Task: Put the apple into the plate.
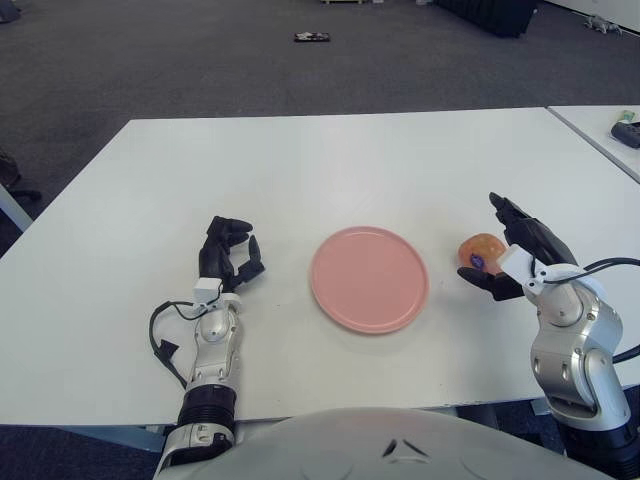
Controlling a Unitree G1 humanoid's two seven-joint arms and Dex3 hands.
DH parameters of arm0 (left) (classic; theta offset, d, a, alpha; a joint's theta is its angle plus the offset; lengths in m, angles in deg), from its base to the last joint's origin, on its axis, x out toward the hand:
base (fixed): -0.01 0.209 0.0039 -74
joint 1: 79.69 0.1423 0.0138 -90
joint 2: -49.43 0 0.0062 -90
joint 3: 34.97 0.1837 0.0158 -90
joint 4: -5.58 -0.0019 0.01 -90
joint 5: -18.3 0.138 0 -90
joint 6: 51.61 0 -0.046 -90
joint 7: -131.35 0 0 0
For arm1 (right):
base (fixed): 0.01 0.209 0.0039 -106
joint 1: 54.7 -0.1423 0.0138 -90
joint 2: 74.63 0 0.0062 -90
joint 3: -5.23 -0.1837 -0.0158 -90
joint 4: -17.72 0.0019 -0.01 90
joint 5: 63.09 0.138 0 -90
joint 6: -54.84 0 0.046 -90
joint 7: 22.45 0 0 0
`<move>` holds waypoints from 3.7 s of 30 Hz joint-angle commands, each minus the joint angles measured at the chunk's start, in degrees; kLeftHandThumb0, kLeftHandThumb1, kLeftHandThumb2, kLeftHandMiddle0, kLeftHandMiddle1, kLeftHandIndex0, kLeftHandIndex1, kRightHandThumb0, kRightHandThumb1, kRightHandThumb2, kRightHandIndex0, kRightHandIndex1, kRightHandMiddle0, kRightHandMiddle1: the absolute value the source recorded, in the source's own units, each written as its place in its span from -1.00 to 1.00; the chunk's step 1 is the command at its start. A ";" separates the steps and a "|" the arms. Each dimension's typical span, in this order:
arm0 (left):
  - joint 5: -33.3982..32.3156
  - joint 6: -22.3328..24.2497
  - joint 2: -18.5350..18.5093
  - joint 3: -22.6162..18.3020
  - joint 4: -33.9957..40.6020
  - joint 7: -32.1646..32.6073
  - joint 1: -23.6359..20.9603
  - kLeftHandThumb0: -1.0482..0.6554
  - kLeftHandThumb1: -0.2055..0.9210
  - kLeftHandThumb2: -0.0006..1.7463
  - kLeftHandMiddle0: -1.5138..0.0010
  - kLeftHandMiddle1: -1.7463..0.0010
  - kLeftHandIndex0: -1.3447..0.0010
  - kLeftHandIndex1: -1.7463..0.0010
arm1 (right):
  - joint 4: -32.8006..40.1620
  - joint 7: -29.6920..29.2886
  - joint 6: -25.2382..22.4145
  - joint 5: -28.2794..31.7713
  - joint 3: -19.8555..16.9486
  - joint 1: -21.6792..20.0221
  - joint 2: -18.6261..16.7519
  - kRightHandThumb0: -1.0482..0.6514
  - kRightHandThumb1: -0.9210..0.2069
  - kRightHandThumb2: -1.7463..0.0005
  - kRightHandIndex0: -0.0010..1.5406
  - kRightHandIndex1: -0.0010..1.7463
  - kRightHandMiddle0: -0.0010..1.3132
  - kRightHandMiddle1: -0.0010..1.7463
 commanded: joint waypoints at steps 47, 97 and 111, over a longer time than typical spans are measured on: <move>-1.25 1.19 0.83 -0.24 -1.37 -0.05 2.80 -0.29 0.11 0.38 -0.08 -1.00 0.22 -1.00 | -58.51 -10.76 13.04 7.42 13.93 -20.48 4.76 -1.00 -0.62 0.39 -1.00 -1.00 -1.00 -1.00; -1.56 0.69 0.86 -0.23 -2.56 -0.54 2.03 -0.29 0.10 0.38 -0.09 -1.00 0.21 -1.00 | -28.31 -18.40 15.78 13.26 4.45 -7.79 4.48 -1.00 -0.42 0.39 -1.00 -1.00 -1.00 -1.00; -1.45 0.82 0.87 -0.35 -2.56 -0.20 2.02 -0.29 0.10 0.39 -0.11 -1.00 0.21 -1.00 | -25.13 -19.46 14.98 12.00 4.48 -7.26 3.73 -0.87 -0.11 0.17 -1.00 -1.00 -1.00 -1.00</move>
